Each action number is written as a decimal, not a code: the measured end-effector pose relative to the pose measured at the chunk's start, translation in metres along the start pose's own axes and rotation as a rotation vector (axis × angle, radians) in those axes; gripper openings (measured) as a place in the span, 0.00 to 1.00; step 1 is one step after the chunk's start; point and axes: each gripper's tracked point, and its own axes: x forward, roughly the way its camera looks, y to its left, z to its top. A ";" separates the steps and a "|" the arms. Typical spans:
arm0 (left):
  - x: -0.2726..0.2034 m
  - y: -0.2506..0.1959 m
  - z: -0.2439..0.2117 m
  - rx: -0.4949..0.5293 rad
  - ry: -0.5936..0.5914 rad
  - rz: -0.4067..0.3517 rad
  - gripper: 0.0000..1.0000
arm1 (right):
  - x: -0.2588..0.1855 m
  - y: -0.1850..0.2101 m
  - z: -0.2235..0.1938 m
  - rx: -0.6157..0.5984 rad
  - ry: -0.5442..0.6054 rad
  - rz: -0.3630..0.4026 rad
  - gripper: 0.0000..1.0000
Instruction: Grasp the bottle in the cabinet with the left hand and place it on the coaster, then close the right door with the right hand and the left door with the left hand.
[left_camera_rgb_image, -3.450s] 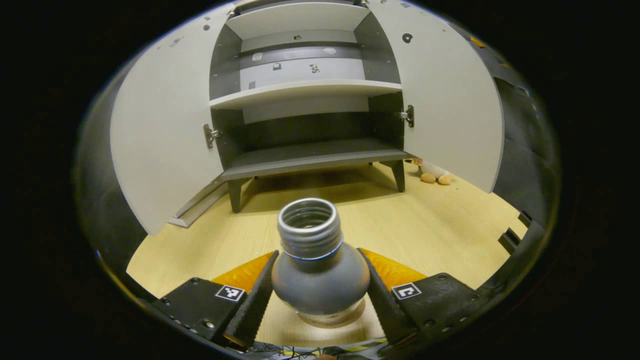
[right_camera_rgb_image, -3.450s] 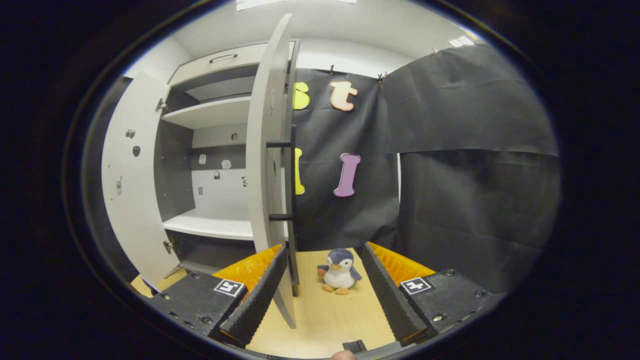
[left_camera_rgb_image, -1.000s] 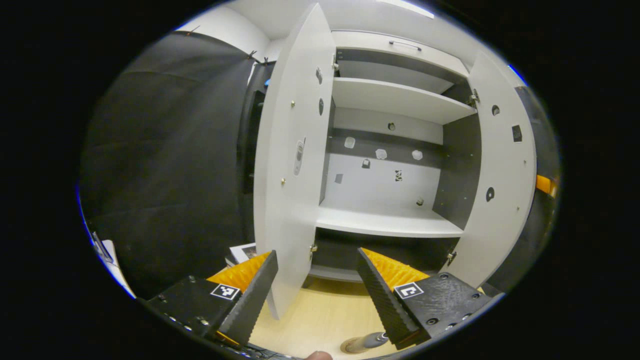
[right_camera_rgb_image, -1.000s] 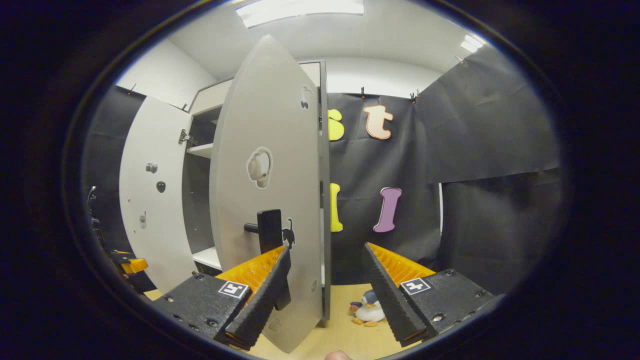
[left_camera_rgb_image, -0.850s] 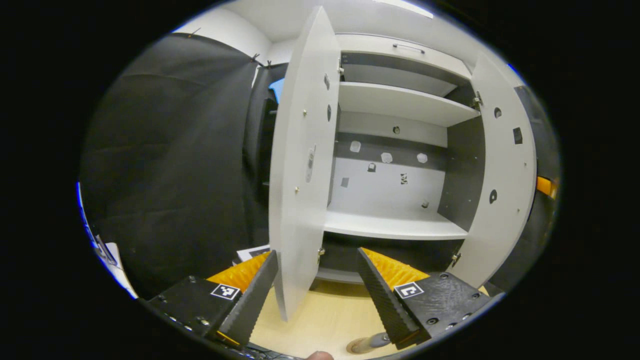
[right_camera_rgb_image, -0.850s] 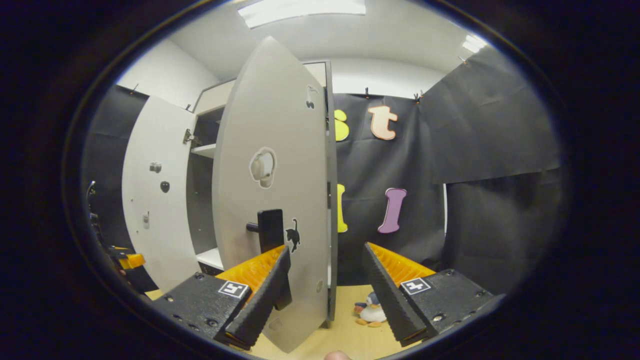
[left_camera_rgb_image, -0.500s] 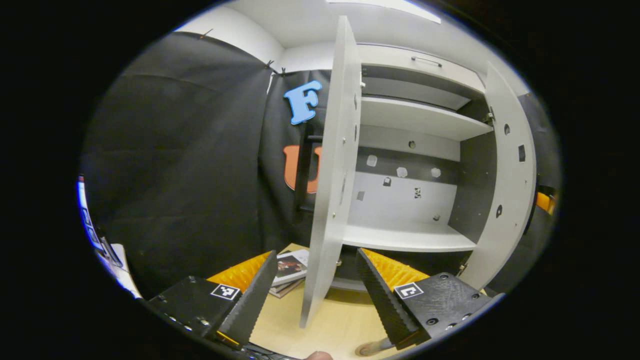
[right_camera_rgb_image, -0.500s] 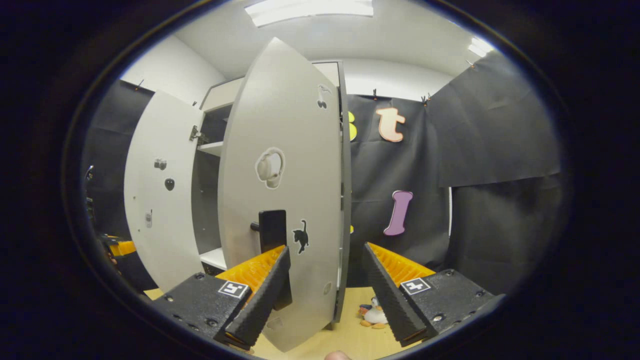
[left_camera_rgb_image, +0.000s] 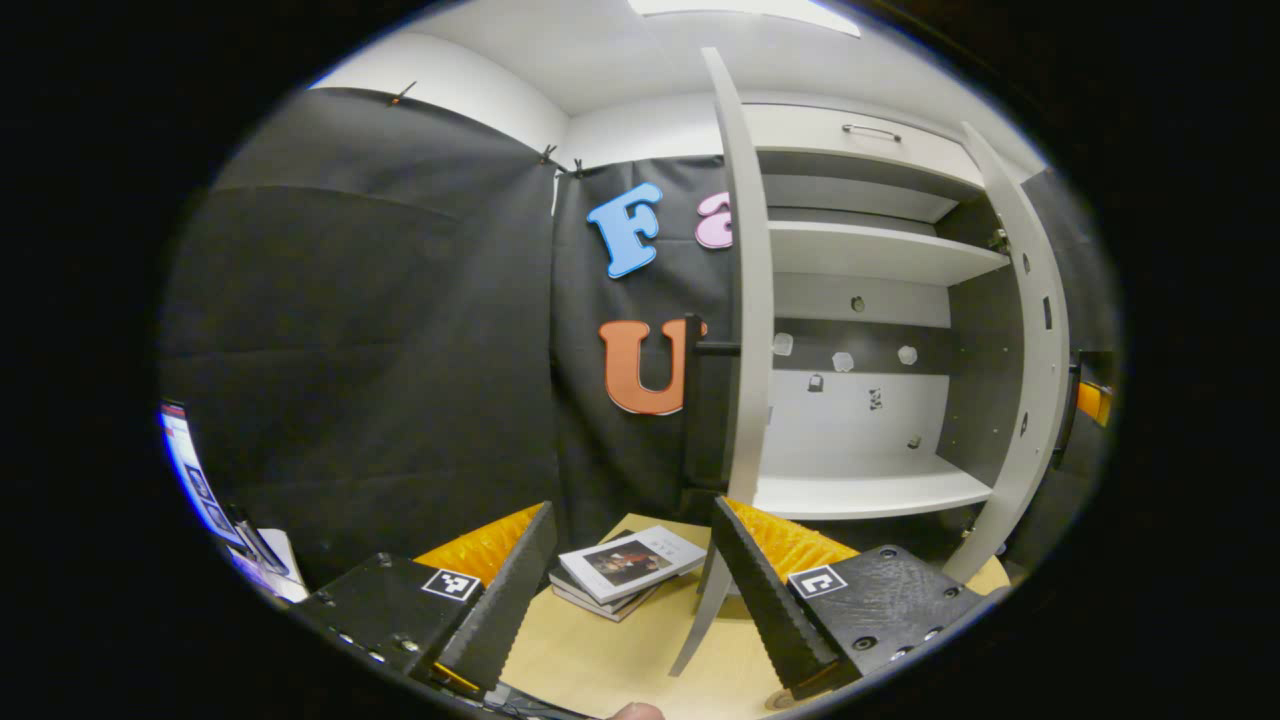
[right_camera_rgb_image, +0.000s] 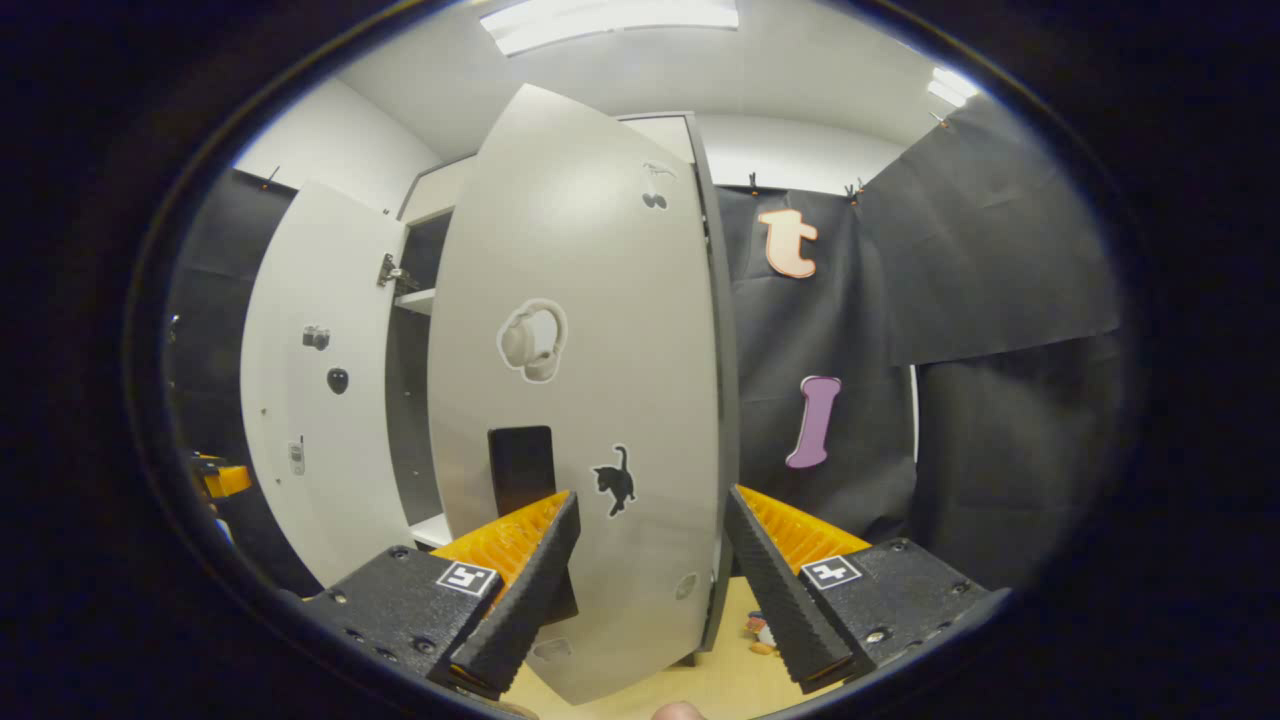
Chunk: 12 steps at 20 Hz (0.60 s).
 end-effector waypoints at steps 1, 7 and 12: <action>0.005 0.005 0.002 -0.010 -0.005 0.005 0.96 | 0.003 0.010 -0.002 0.002 0.006 0.020 0.91; 0.034 0.025 0.018 -0.055 -0.004 0.030 1.00 | 0.003 0.011 0.001 -0.005 0.002 0.006 0.96; 0.056 0.029 0.038 -0.072 -0.010 0.007 1.00 | -0.010 -0.016 -0.005 -0.035 0.020 -0.055 0.96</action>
